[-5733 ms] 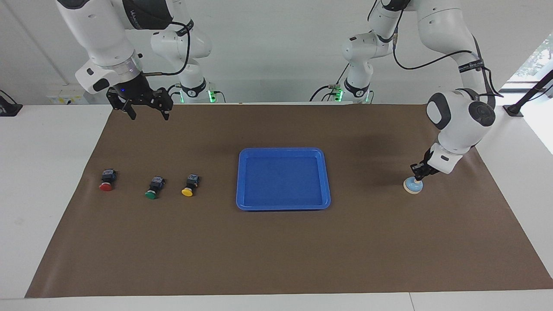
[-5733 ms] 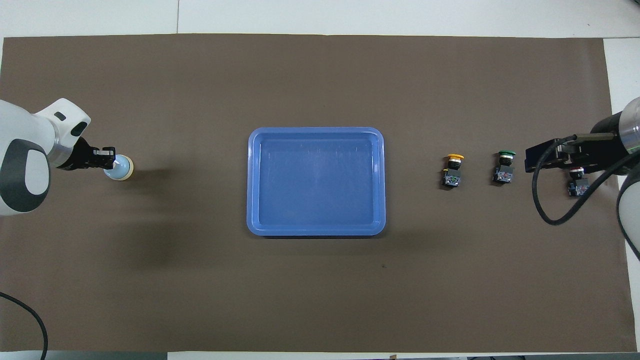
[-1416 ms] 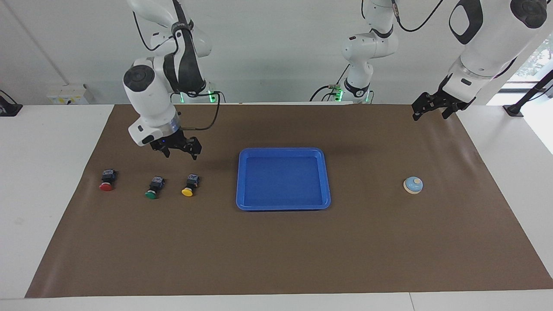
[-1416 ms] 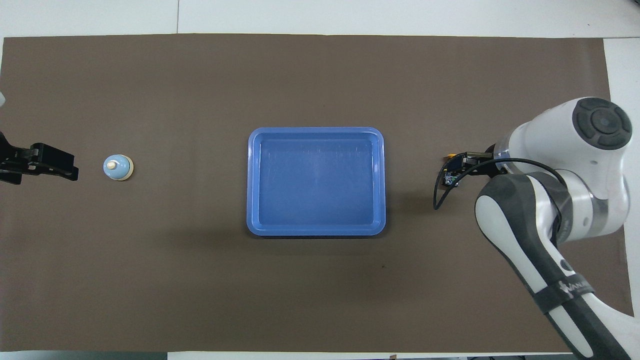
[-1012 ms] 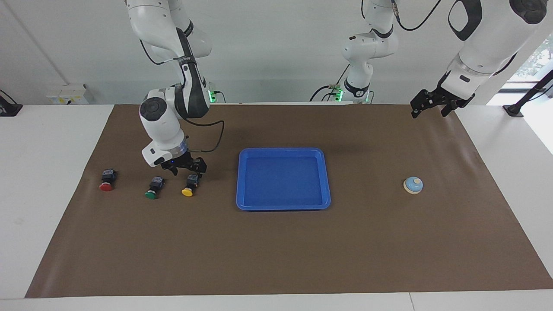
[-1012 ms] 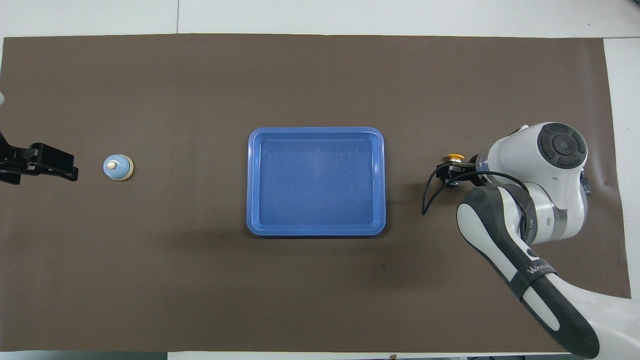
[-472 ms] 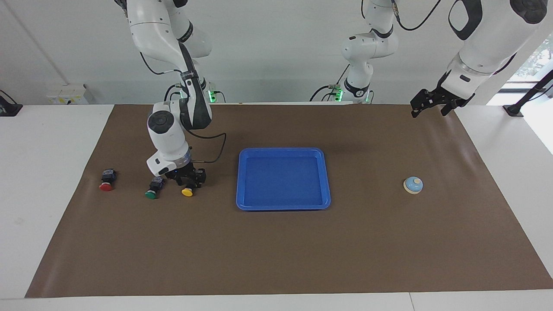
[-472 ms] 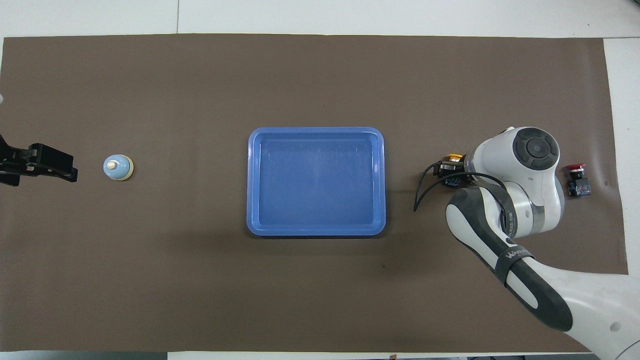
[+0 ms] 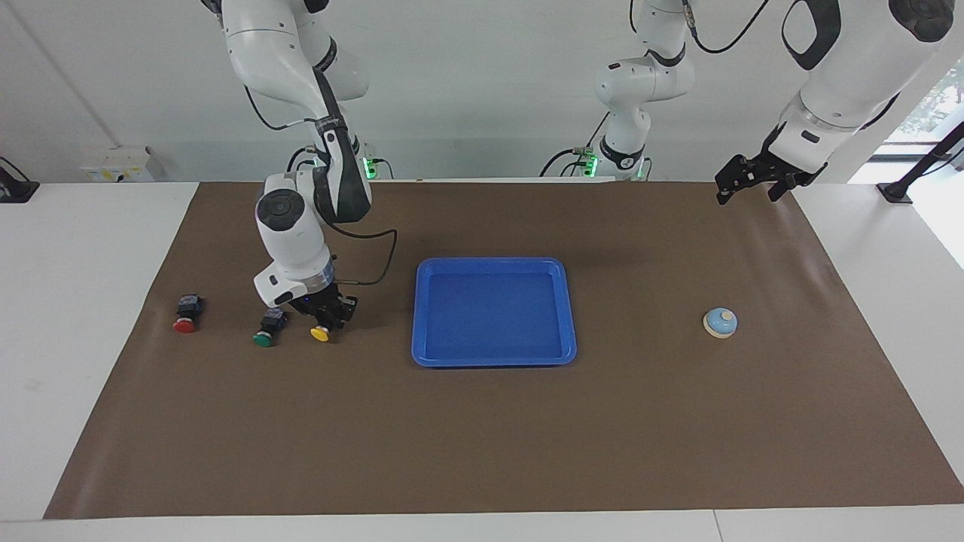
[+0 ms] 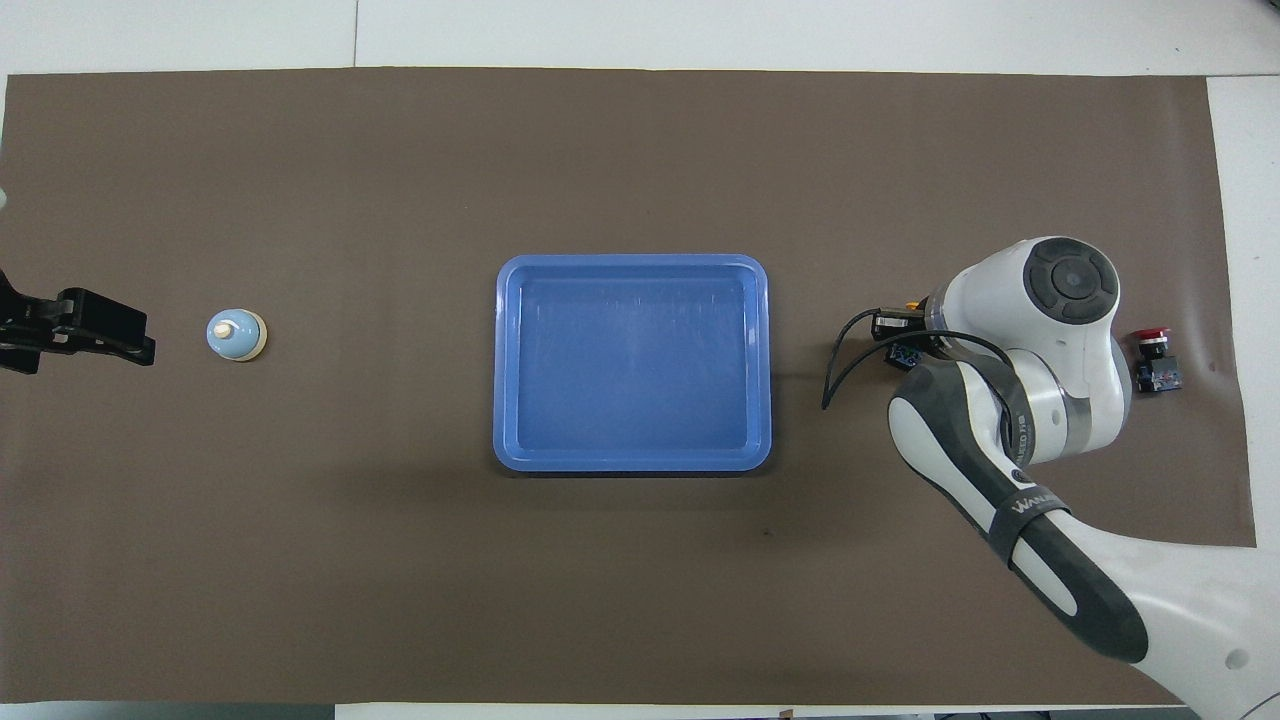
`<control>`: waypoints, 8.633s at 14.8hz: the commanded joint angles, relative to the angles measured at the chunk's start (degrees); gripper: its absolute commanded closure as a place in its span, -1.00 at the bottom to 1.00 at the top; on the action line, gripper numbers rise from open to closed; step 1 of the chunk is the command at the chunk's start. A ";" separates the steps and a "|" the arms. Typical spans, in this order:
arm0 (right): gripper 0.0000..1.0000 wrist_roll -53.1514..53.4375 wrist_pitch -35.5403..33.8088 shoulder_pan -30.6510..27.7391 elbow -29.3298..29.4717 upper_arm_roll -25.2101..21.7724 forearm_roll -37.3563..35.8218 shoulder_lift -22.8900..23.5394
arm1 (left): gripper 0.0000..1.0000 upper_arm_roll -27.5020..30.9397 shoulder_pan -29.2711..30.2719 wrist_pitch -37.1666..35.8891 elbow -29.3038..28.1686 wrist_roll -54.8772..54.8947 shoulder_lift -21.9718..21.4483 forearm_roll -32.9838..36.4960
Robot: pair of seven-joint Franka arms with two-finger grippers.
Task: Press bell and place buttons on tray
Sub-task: 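Reach the right gripper to the yellow button and grasp it, then carry the yellow button into the blue tray and release it, then grasp the green button with the right gripper, then place the green button in the blue tray with the right gripper, then grasp the red button with the right gripper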
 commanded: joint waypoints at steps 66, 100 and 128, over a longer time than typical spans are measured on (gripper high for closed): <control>1.00 11.63 -24.98 18.35 25.54 -0.01 3.55 6.05 | -1.00 0.90 -1.18 -0.64 -0.45 -0.69 -1.04 1.37; -1.00 -25.13 -23.07 -15.17 13.01 -0.81 -0.82 -2.54 | -1.00 0.98 -1.18 -0.64 -0.45 -0.69 -1.04 1.37; 1.00 -44.79 9.41 -30.15 -6.02 -0.19 1.55 -1.06 | -1.00 0.98 -1.18 -0.64 -0.45 -0.69 -1.04 1.37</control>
